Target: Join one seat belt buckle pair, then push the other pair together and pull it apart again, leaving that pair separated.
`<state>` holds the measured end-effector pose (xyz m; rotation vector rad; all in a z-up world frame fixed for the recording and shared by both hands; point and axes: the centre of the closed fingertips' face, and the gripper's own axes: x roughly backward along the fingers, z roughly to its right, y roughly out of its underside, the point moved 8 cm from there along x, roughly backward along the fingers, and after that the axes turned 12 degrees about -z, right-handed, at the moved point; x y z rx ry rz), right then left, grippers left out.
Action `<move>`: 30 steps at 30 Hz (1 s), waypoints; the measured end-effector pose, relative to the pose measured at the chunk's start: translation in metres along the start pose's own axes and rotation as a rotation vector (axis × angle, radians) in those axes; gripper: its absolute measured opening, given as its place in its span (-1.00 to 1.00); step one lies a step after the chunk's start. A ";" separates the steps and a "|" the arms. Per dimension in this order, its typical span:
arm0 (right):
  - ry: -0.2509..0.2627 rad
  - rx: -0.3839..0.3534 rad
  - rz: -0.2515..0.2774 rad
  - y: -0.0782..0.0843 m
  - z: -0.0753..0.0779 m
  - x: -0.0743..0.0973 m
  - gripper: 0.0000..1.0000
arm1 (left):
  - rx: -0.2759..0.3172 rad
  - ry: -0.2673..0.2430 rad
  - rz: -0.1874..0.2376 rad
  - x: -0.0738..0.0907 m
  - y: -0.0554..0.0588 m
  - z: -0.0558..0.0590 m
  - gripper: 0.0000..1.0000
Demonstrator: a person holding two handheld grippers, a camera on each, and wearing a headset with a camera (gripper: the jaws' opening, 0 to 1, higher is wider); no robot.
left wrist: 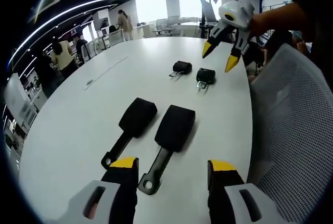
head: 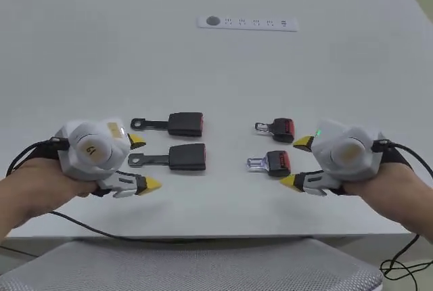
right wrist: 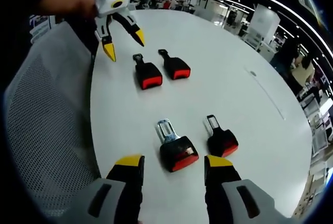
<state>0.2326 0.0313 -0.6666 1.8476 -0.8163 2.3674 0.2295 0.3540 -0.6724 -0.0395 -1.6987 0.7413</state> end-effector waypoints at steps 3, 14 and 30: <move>-0.008 0.018 -0.004 -0.001 0.001 -0.004 -0.14 | -0.011 0.003 -0.001 -0.001 -0.006 -0.001 0.07; -0.050 0.094 -0.028 0.003 0.002 -0.013 -0.17 | -0.067 0.047 -0.030 -0.020 -0.017 0.001 0.01; -0.095 0.160 -0.078 -0.004 0.013 -0.026 -0.25 | -0.178 0.088 -0.072 -0.036 -0.031 -0.005 -0.04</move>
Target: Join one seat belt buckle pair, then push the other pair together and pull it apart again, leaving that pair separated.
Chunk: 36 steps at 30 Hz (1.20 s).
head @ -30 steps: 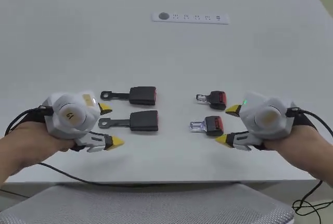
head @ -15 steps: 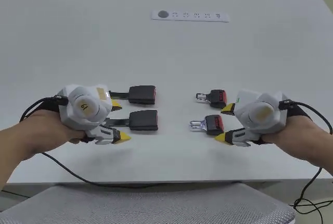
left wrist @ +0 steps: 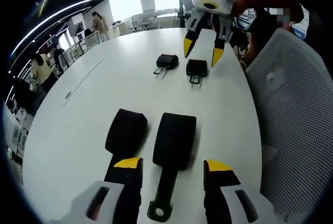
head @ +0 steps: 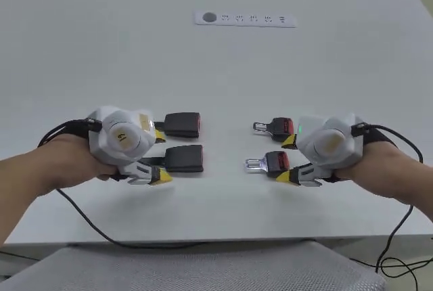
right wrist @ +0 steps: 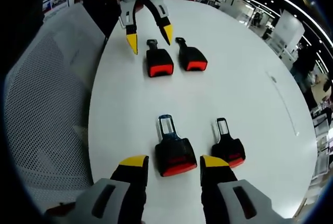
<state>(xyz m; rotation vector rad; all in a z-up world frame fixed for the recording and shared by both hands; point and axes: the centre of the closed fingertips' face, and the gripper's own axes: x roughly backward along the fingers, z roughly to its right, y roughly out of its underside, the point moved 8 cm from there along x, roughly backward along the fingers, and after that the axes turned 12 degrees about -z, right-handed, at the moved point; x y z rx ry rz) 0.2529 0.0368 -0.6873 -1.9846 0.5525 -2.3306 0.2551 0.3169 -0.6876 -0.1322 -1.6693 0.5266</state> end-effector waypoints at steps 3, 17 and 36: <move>-0.010 0.012 -0.009 0.000 0.002 -0.003 -0.25 | 0.000 0.014 -0.003 -0.003 -0.001 -0.003 -0.05; -0.052 0.078 -0.051 -0.002 0.003 -0.008 -0.33 | -0.129 0.050 -0.065 -0.016 -0.008 -0.009 -0.14; -0.100 0.122 -0.094 -0.002 0.008 -0.019 -0.36 | -0.155 0.088 -0.082 -0.029 -0.011 -0.011 -0.27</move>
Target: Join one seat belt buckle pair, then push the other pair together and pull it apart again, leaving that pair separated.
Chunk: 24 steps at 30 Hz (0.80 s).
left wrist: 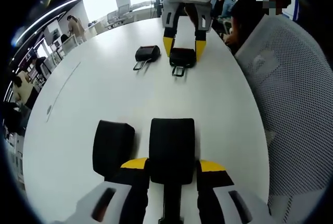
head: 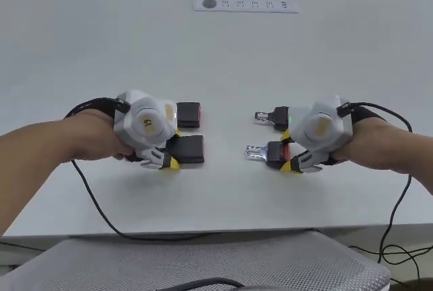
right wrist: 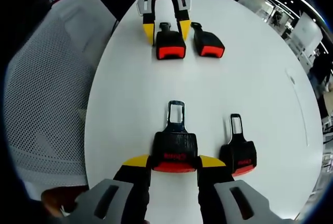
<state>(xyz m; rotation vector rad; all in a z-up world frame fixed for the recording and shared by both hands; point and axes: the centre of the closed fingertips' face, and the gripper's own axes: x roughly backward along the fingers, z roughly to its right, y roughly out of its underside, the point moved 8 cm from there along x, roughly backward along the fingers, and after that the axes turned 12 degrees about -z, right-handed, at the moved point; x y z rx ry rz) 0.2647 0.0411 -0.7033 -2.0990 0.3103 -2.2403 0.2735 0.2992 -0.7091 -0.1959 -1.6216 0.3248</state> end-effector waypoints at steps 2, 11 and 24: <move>-0.008 -0.001 -0.001 0.001 0.003 -0.002 -0.36 | 0.001 0.002 0.006 -0.001 0.000 -0.001 -0.28; -0.028 0.019 -0.008 -0.001 0.002 -0.005 -0.35 | -0.036 0.006 0.015 0.000 0.000 0.001 -0.32; -0.053 0.031 -0.038 -0.005 0.003 -0.005 -0.35 | -0.056 0.014 0.015 -0.001 -0.001 0.001 -0.33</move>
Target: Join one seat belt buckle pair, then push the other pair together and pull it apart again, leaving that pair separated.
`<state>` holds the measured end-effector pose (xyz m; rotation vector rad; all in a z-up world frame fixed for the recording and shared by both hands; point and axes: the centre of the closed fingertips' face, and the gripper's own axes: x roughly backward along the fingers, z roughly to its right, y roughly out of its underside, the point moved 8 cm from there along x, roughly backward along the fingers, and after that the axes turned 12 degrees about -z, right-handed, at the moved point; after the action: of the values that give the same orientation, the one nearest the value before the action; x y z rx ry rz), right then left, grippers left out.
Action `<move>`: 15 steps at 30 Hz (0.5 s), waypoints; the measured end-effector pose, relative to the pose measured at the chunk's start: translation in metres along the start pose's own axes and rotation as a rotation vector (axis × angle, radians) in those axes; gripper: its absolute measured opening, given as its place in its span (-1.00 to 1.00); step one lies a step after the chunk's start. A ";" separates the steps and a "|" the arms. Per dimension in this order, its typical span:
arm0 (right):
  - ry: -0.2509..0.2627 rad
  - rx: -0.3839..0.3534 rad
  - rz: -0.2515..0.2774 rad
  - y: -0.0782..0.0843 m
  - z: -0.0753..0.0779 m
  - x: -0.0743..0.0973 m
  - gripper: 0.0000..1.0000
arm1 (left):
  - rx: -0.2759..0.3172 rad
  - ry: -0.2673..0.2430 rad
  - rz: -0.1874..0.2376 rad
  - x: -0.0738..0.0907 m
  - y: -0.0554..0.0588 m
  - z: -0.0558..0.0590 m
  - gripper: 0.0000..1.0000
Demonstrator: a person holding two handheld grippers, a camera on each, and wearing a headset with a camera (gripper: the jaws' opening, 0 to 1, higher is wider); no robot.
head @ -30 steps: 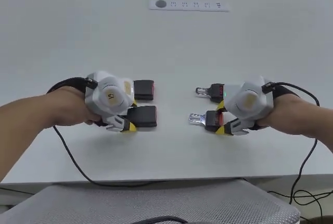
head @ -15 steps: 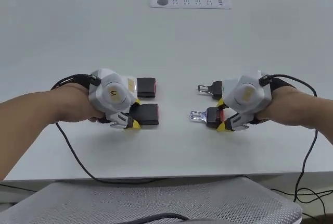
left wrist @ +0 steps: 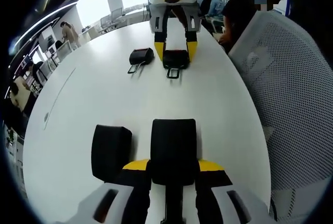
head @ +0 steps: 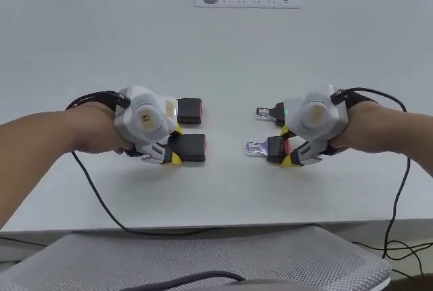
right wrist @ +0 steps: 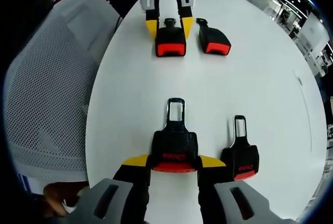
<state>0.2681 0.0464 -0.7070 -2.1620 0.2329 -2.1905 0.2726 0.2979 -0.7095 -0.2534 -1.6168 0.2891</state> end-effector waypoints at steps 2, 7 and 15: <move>0.000 0.006 -0.004 0.000 0.000 0.000 -0.35 | 0.002 -0.002 0.003 0.000 0.000 0.000 -0.33; -0.007 0.029 0.017 0.001 0.001 0.000 -0.35 | 0.010 -0.008 0.008 0.001 0.001 0.001 -0.33; -0.001 0.000 -0.010 -0.005 -0.003 -0.001 -0.36 | 0.005 -0.005 0.008 0.002 0.000 0.003 -0.33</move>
<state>0.2651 0.0516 -0.7075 -2.1689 0.2226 -2.1955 0.2698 0.2982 -0.7078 -0.2556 -1.6201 0.3001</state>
